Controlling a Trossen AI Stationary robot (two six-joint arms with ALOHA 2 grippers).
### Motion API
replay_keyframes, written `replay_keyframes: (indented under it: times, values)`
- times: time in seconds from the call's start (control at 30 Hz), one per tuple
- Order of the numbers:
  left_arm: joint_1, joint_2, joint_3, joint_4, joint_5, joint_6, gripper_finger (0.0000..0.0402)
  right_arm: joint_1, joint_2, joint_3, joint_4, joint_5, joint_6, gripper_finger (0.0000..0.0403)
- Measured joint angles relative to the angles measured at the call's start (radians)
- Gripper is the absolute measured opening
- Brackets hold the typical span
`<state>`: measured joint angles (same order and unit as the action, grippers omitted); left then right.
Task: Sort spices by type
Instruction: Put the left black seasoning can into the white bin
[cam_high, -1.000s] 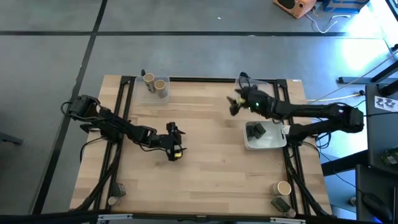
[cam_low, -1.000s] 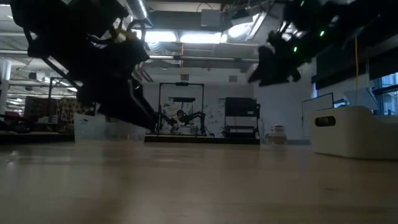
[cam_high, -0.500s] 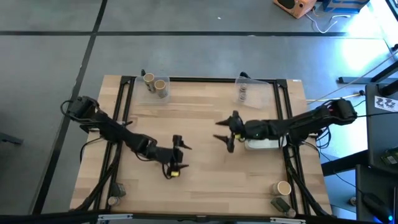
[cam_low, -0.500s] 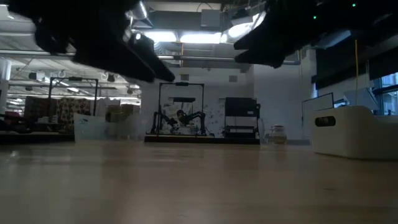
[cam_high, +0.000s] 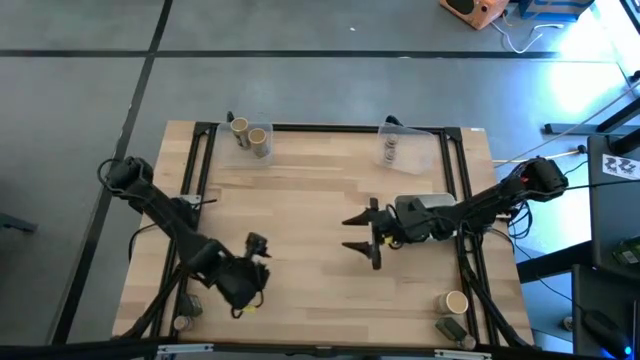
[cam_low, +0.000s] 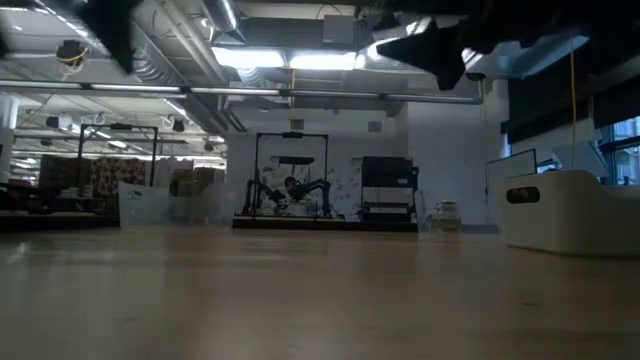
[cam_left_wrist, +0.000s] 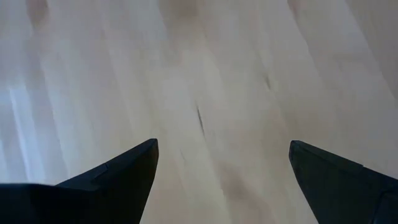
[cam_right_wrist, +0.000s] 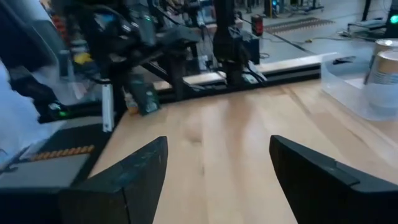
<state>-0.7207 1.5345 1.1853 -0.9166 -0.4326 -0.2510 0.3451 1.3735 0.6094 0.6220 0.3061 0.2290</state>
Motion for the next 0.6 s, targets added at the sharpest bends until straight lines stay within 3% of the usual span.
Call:
replay_keyframes:
  times: [0.27, 0.47, 0.6]
  values:
    - [-0.124, 0.001, 0.04, -0.276, 0.235, -0.241, 0.0344, 0.082, 0.065, 0.0, 0.113, 0.091, 0.041, 0.028]
    - [-0.205, 0.034, 0.04, -0.376, 0.489, -0.356, 0.0344, 0.104, 0.145, 0.006, 0.139, 0.112, 0.14, 0.028]
    - [-0.262, 0.057, 0.04, -0.377, 0.599, -0.424, 0.0344, 0.107, 0.203, 0.039, 0.139, 0.113, 0.176, 0.028]
